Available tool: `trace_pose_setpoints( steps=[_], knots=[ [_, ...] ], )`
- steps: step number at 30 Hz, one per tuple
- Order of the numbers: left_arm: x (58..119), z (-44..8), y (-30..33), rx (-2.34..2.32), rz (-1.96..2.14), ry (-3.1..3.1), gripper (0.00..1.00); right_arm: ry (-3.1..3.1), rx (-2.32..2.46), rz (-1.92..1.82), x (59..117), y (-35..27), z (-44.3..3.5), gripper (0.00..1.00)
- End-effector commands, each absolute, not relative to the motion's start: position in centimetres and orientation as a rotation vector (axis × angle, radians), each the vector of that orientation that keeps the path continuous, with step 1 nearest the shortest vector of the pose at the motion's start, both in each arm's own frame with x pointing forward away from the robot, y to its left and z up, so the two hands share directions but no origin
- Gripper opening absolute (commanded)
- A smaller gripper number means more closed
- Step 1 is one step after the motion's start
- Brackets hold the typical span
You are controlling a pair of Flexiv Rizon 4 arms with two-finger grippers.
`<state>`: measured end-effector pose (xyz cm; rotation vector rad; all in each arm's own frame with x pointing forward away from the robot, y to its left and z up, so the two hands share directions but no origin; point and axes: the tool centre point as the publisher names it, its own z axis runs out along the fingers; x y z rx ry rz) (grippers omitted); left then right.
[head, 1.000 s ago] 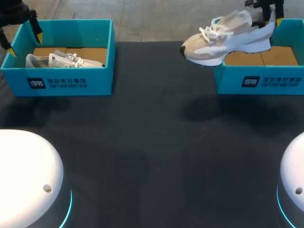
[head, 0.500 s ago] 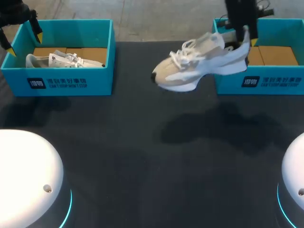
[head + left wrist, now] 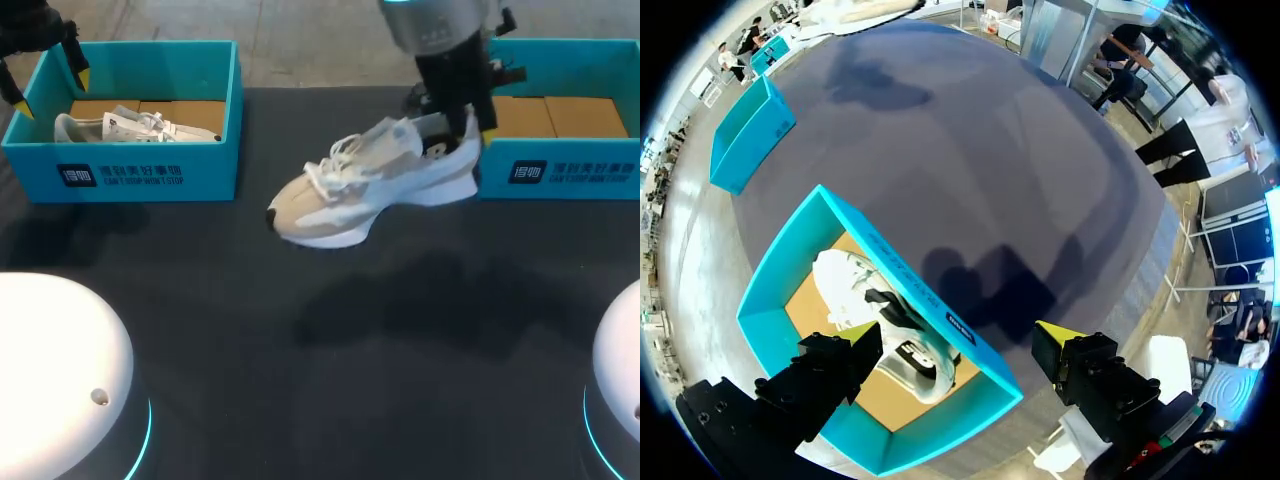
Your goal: Take the shoe out of the shoebox, open the shoe tongue, remove and reinsert the insole, then place the shoe into the shoebox
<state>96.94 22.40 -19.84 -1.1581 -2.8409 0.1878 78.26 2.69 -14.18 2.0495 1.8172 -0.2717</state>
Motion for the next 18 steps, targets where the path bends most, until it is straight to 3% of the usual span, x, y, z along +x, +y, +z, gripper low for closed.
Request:
trace_pose_setpoints(
  steps=[1, 18],
  knots=[
    [96.8, -19.8, 22.4, -1.159, 0.184, -2.842, 1.00, 1.804, 2.026, -0.290, 77.0, 4.7, -14.6, 0.00],
    [96.8, -19.8, 22.4, -1.159, 0.184, -2.842, 1.00, 1.829, 1.961, -0.364, 71.7, 9.2, -17.4, 0.00]
  ],
)
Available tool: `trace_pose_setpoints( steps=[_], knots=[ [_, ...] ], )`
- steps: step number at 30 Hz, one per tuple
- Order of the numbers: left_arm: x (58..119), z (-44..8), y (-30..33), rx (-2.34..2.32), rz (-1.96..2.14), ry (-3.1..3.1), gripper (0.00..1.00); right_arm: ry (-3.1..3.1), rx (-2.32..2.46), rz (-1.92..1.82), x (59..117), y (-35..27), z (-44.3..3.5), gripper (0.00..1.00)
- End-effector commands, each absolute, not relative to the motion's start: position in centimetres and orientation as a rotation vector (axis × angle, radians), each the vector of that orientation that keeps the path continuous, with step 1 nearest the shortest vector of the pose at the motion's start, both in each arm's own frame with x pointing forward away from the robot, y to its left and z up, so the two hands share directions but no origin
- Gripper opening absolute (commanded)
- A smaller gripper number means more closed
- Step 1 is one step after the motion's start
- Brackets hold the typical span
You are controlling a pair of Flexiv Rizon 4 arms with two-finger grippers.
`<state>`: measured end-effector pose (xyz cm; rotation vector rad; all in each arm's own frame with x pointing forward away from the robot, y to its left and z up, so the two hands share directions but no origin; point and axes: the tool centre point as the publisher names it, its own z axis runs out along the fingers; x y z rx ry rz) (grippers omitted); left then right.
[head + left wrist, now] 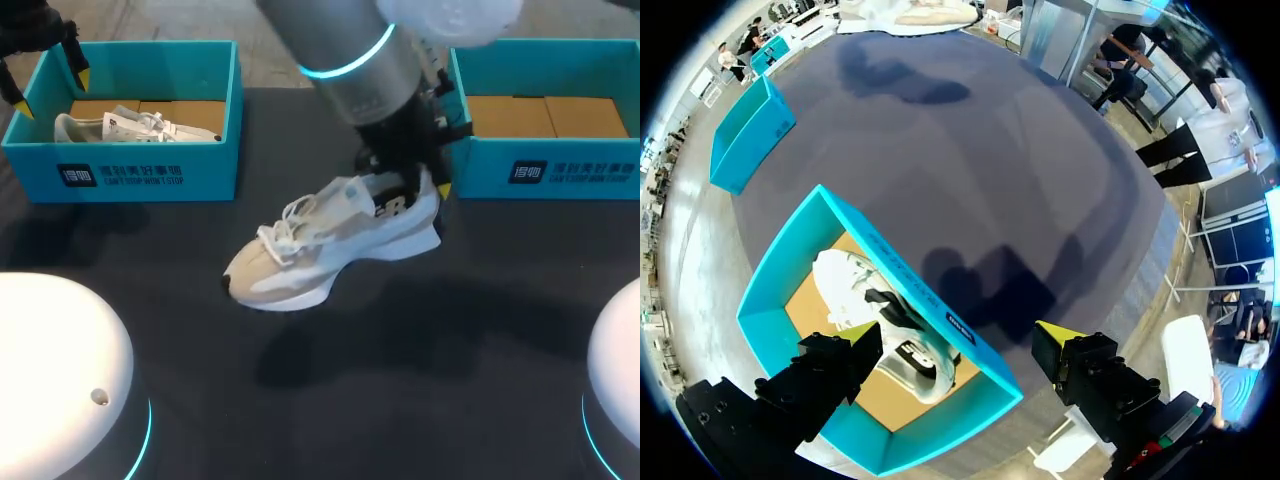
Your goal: Take the shoe out of the shoebox, open the shoe tongue, remove and reinsert the insole, then place the shoe into the shoebox
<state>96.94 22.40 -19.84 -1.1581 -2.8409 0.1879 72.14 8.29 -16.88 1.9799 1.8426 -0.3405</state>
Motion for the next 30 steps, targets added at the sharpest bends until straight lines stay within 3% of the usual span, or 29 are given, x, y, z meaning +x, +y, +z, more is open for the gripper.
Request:
trace_pose_setpoints(
  steps=[1, 30],
  knots=[
    [96.8, -19.8, 22.4, -1.159, 0.184, -2.842, 1.00, 1.826, 1.952, -0.377, 71.5, 9.3, -17.5, 0.00],
    [96.8, -19.8, 22.4, -1.159, 0.184, -2.842, 1.00, 1.598, 2.079, -0.397, 74.4, 9.1, -25.6, 0.00]
  ],
)
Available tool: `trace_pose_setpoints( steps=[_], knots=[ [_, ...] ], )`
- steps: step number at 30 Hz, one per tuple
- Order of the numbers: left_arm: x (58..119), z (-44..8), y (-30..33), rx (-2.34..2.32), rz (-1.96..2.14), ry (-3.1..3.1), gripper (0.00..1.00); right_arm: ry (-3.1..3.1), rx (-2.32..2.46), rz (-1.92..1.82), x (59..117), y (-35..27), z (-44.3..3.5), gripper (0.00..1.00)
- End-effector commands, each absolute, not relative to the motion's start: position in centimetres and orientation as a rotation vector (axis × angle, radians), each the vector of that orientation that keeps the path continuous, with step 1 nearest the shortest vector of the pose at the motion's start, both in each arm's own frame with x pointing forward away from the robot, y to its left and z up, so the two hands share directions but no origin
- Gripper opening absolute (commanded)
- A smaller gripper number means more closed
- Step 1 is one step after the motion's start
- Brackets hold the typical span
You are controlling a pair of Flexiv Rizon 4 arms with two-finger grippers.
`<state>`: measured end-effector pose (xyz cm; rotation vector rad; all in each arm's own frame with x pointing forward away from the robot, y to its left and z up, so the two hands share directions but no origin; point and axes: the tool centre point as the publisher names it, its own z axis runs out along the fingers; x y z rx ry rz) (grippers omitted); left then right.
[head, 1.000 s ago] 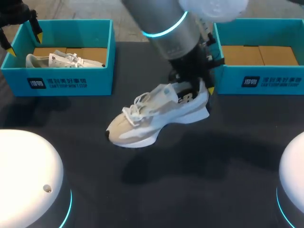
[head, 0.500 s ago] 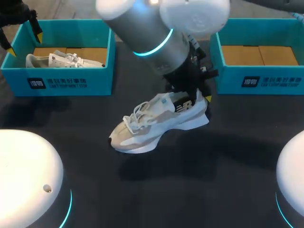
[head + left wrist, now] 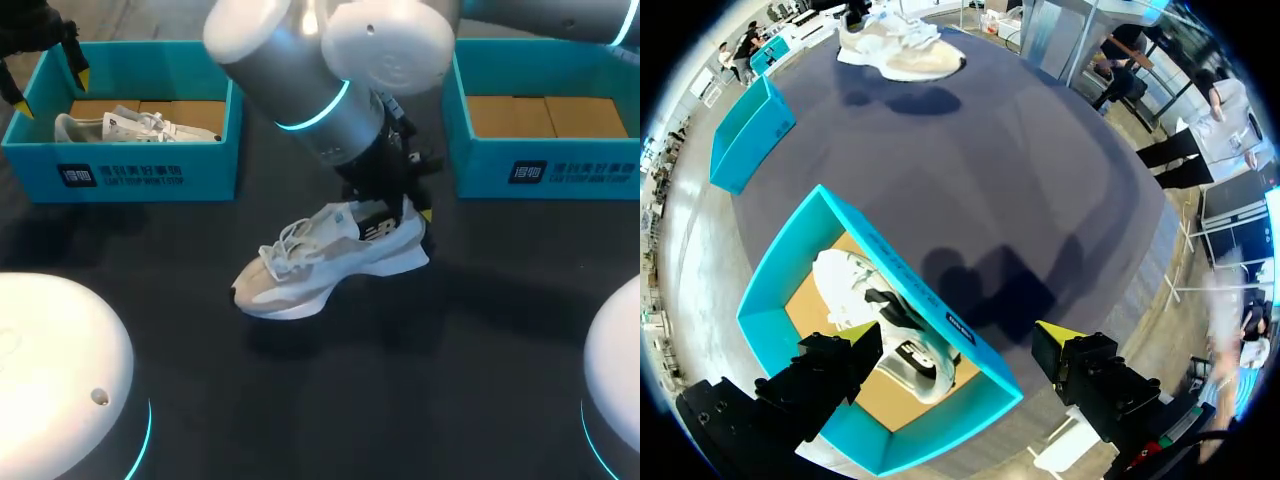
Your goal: Take the shoe out of the shoebox, open the shoe tongue, remove and reinsert the insole, then place the shoe into the shoebox
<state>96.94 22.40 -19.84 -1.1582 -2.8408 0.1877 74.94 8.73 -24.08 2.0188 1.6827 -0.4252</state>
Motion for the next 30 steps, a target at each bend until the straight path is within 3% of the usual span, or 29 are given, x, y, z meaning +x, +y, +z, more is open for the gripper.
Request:
trace_pose_setpoints(
  steps=[1, 30],
  knots=[
    [96.8, -19.8, 22.4, -1.159, 0.184, -2.842, 1.00, 1.601, 2.087, -0.384, 74.5, 9.1, -25.9, 0.00],
    [96.8, -19.8, 22.4, -1.159, 0.184, -2.842, 1.00, 1.529, 2.175, -0.281, 75.8, 8.1, -34.2, 0.00]
  ],
)
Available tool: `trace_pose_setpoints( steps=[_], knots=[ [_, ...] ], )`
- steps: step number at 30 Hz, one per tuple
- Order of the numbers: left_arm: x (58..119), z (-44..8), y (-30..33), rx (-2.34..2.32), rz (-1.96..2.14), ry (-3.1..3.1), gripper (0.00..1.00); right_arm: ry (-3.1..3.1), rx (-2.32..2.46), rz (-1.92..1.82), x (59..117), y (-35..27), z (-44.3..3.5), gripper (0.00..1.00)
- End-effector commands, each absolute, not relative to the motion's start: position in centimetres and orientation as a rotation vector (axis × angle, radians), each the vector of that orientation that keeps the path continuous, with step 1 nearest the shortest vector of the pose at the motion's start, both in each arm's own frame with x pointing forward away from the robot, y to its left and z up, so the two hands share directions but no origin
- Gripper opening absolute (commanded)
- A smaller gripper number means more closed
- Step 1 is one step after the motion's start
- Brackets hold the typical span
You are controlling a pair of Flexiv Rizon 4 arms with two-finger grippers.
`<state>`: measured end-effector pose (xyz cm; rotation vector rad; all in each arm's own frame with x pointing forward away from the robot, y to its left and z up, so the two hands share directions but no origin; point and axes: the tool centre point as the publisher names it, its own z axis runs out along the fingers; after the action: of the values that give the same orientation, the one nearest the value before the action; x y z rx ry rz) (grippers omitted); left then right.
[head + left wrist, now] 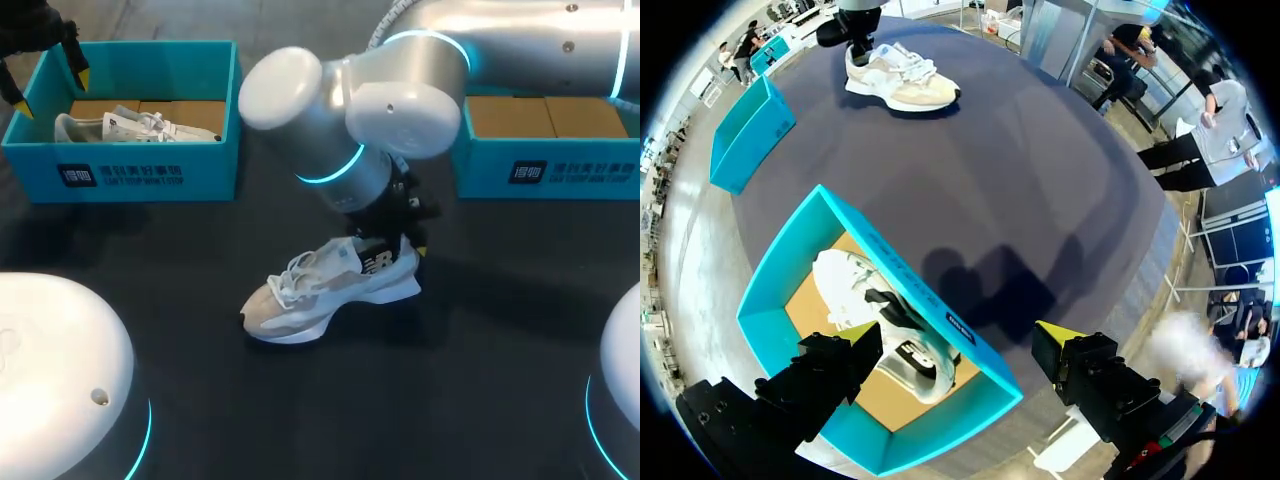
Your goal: Take the shoe out of the shoebox, open the shoe tongue, remove and reinsert the insole, then place the shoe into the shoebox
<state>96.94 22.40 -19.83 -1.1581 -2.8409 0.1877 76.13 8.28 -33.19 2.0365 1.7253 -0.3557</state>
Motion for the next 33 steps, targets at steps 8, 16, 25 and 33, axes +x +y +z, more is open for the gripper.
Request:
trace_pose_setpoints(
  steps=[8, 16, 25, 33],
  knots=[
    [96.8, -19.8, 22.4, -1.159, 0.184, -2.842, 1.00, 1.512, 2.228, -0.263, 75.9, 7.9, -35.5, 0.00],
    [96.8, -19.8, 22.4, -1.159, 0.184, -2.842, 1.00, 1.488, 2.281, -0.268, 76.0, 7.2, -36.8, 0.00],
    [96.8, -19.8, 22.4, -1.159, 0.184, -2.842, 1.00, 1.498, 2.278, -0.273, 75.9, 7.2, -36.7, 0.45],
    [96.8, -19.8, 22.4, -1.159, 0.184, -2.842, 1.00, 1.515, 2.317, -0.218, 75.4, 6.9, -34.4, 1.00]
  ],
)
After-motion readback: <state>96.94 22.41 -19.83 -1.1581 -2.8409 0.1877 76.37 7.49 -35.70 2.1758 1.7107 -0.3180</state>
